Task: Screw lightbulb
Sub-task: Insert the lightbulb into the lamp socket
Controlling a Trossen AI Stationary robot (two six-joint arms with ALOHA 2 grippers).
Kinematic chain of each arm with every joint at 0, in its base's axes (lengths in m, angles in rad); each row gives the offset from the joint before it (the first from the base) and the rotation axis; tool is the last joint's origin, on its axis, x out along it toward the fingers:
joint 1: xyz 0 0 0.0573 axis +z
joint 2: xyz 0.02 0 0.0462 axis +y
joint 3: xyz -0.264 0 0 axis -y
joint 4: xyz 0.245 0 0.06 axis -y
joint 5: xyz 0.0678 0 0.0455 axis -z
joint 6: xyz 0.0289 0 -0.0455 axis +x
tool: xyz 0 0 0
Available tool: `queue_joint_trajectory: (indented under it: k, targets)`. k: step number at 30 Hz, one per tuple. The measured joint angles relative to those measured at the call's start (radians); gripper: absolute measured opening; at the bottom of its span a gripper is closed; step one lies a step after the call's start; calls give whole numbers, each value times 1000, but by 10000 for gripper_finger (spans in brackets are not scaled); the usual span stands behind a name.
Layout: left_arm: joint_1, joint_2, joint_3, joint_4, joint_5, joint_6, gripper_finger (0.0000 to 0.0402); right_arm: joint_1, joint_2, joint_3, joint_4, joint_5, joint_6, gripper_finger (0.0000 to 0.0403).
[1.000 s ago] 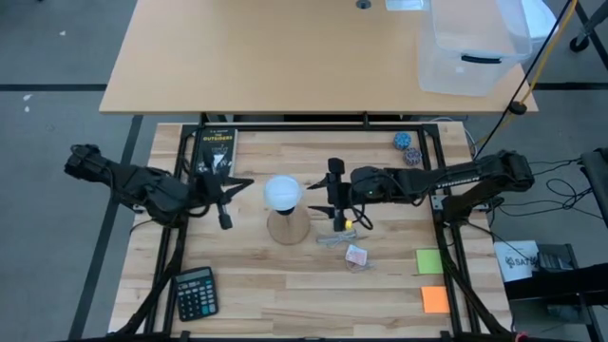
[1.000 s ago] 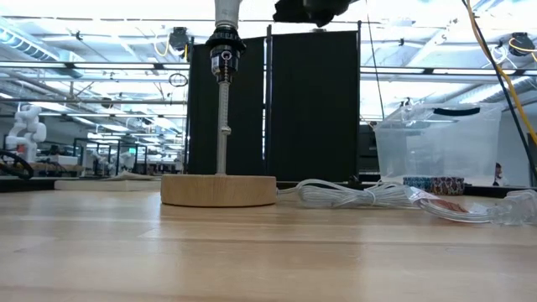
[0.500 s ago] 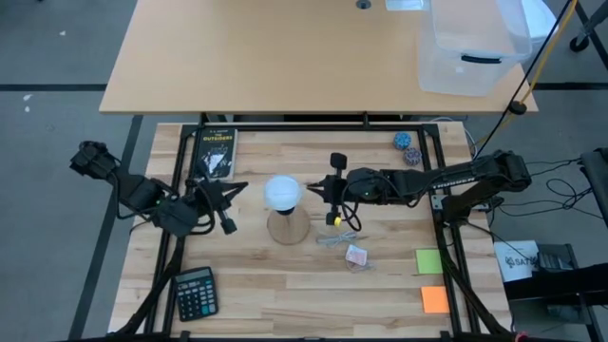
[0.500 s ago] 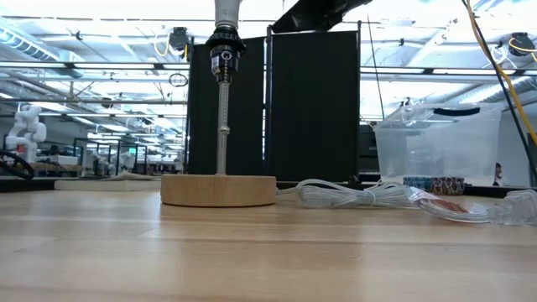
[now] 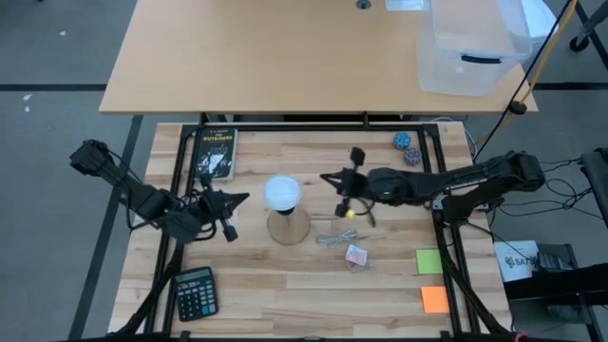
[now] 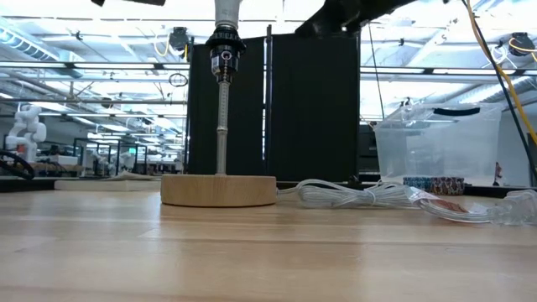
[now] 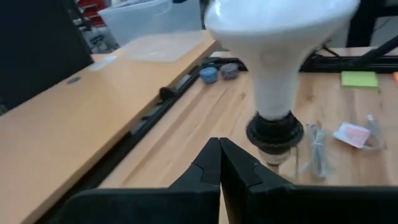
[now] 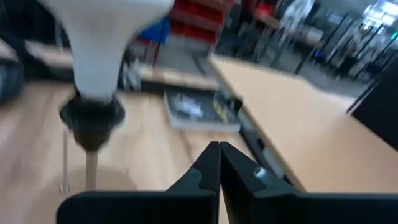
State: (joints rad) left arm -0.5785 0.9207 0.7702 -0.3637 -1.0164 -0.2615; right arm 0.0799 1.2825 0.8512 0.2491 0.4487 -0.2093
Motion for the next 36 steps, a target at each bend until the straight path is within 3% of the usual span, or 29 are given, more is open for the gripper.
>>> queue_joint_trajectory:
  k: [3, 6, 12, 17, 24, 36]
  targets:
    - [3, -49, -87, 153, 39, 75, 0, -4, -60, -119, 214, -22, -8, 0]
    - [15, -95, -163, 317, 102, 179, 0, -16, -69, -203, 396, -114, 7, 0]
    - [49, -126, -252, 640, 287, 407, 0, -11, 55, -214, 609, -222, 24, 0]
    - [49, -124, -258, 720, 376, 493, 0, -10, 172, -197, 838, -216, -5, 0]
    - [67, -95, -258, 820, 424, 609, 0, -11, 272, -112, 894, -215, -59, 0]
    - [198, -56, -258, 853, 623, 578, 0, -11, 298, -63, 893, -215, -96, 0]
